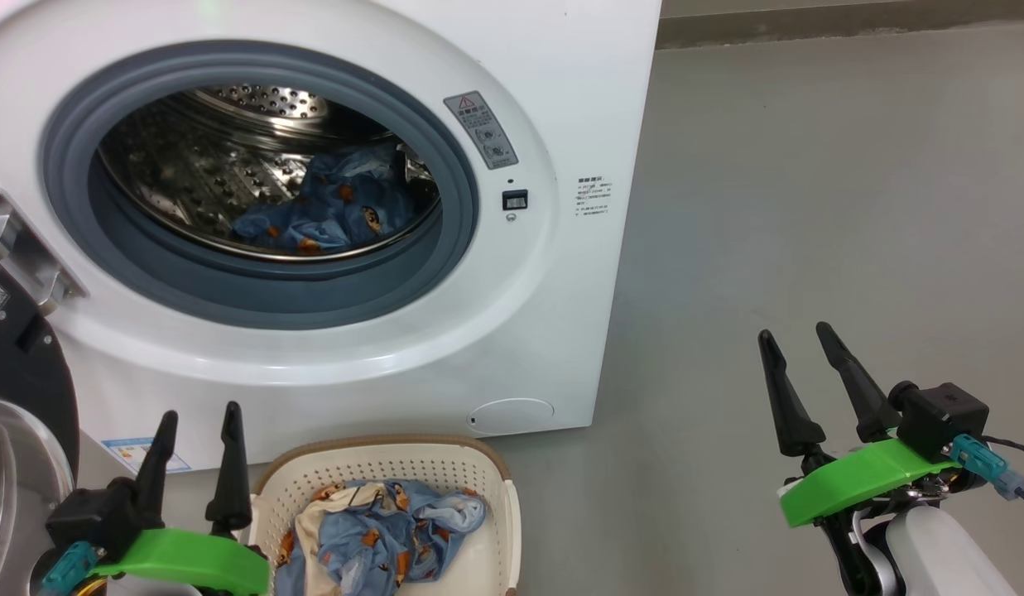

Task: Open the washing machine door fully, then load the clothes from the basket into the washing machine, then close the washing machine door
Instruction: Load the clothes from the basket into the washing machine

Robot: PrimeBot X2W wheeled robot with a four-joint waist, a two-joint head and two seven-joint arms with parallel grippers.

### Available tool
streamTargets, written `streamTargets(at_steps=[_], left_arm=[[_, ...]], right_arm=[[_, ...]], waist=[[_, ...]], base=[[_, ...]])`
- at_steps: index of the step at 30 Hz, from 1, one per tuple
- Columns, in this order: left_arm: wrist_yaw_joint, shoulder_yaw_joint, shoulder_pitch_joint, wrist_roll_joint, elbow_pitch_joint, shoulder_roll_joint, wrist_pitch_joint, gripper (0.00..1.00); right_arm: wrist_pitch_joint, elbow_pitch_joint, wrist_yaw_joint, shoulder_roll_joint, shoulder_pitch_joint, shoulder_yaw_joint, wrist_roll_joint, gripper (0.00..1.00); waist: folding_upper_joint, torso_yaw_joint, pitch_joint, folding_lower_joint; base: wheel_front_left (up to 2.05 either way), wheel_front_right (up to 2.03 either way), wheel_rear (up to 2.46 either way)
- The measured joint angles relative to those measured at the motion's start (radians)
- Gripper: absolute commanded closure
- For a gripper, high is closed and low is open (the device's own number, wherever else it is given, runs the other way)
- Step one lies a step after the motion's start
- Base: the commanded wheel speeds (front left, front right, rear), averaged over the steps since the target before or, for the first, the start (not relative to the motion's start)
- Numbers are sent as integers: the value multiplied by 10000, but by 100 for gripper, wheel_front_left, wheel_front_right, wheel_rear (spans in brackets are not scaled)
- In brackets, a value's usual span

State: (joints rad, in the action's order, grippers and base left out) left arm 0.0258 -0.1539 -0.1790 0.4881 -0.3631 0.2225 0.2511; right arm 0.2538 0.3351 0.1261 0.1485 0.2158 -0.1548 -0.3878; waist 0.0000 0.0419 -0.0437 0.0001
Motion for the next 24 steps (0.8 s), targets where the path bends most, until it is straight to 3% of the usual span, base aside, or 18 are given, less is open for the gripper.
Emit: streamTargets(at_steps=[24], left_arm=[[142,176,-2,-245,-10,-73,0,0]], right_arm=[[0,13,0,-4,1,-21,0,0]], waist=[[0,57,-182,0]], base=[[0,0,0]])
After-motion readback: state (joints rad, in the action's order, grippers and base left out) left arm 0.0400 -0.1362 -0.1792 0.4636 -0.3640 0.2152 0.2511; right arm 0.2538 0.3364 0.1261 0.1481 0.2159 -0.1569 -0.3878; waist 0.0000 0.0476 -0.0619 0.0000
